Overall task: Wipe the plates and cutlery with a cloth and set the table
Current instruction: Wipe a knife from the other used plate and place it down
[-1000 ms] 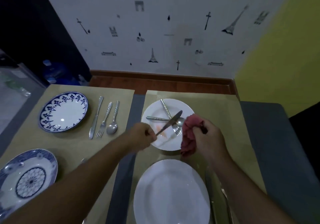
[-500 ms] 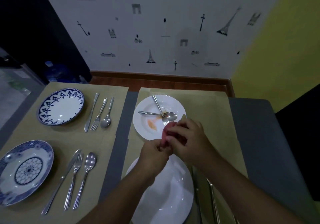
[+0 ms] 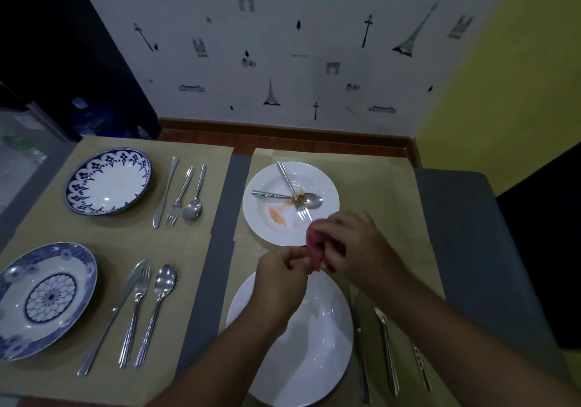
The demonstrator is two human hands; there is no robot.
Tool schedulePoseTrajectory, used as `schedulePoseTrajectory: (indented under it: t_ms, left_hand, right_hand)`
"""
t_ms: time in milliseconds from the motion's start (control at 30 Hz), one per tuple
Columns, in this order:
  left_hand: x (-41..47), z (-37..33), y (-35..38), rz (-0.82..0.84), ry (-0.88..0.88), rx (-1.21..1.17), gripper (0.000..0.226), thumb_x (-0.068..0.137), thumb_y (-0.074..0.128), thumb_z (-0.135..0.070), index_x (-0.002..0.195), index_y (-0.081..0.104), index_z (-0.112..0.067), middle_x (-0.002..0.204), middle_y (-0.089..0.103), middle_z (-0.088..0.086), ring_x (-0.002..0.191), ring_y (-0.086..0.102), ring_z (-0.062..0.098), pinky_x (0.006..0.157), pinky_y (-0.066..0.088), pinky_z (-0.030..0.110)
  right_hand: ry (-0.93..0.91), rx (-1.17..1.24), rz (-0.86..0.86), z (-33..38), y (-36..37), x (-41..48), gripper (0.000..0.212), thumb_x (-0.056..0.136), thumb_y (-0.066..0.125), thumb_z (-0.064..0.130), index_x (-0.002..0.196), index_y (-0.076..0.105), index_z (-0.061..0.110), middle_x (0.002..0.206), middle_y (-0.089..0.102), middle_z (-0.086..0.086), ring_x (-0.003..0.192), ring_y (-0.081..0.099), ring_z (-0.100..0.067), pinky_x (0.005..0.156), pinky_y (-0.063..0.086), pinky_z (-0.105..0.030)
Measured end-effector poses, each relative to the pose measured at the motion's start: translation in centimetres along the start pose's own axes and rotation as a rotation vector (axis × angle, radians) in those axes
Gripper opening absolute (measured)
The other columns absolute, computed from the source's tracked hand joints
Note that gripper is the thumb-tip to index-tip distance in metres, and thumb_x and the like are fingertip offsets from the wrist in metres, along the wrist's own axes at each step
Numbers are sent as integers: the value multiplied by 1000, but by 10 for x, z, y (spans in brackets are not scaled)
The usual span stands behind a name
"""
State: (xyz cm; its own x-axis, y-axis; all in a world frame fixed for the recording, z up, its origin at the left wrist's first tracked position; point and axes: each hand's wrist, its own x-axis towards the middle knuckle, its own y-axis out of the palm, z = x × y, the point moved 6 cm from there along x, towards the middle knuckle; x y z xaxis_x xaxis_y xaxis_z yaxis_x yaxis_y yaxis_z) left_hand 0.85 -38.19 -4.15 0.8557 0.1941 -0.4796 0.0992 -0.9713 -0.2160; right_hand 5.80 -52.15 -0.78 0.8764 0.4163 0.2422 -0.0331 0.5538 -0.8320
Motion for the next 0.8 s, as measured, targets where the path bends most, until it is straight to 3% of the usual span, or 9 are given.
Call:
schedulePoseTrajectory:
  t_ms: [100, 200, 333, 433, 533, 667, 800]
  left_hand:
    - [-5, 5, -3, -15, 6, -6, 19, 99, 59, -14, 109, 75, -17, 89, 71, -2, 81, 64, 12, 68, 50, 19]
    - [-13, 7, -8, -35, 34, -15, 19, 100, 57, -14, 103, 73, -23, 90, 71, -3, 85, 65, 13, 67, 49, 18]
    - [-17, 12, -11, -68, 66, -29, 20, 103, 51, -20, 101, 68, -31, 90, 70, -7, 87, 64, 14, 79, 55, 29]
    - [-9, 22, -11, -105, -10, -53, 19, 104, 48, -29, 105, 67, -25, 88, 65, -5, 85, 61, 16, 72, 56, 30]
    - [-2, 31, -7, -69, -150, -195, 26, 100, 55, -37, 105, 68, -15, 79, 59, -3, 69, 52, 14, 56, 45, 25]
    - [-2, 35, -1, 106, -241, -311, 17, 98, 61, -27, 104, 74, -19, 95, 71, 6, 73, 54, 17, 57, 46, 27]
    - [-4, 34, -2, 88, -239, -254, 18, 98, 60, -31, 102, 75, -21, 92, 75, 0, 83, 66, 18, 63, 53, 26]
  right_hand:
    - [-53, -19, -8, -1, 3, 5, 31, 78, 68, 2, 100, 73, 23, 100, 62, 5, 96, 50, -22, 82, 43, -30]
    - [119, -49, -68, -32, -11, 25, 29, 83, 67, 0, 99, 74, 23, 102, 60, 3, 102, 47, -24, 82, 47, -36]
    - [335, 26, -230, -70, -38, 32, 31, 86, 64, -2, 104, 74, 21, 105, 52, 3, 104, 54, -28, 76, 55, -28]
    - [309, 150, -223, -65, -31, 21, 32, 88, 64, 3, 109, 72, 27, 106, 50, 7, 99, 59, -31, 69, 61, -38]
    - [245, 133, -147, -39, -12, 8, 35, 87, 67, 4, 113, 71, 26, 106, 53, 7, 103, 55, -24, 80, 57, -41]
    - [178, 119, -78, -16, 10, -4, 37, 83, 69, 4, 113, 73, 26, 110, 60, 8, 107, 53, -20, 90, 50, -36]
    - [141, 120, -46, -11, 17, -11, 37, 84, 67, 2, 109, 71, 28, 112, 67, 13, 105, 57, -17, 93, 48, -36]
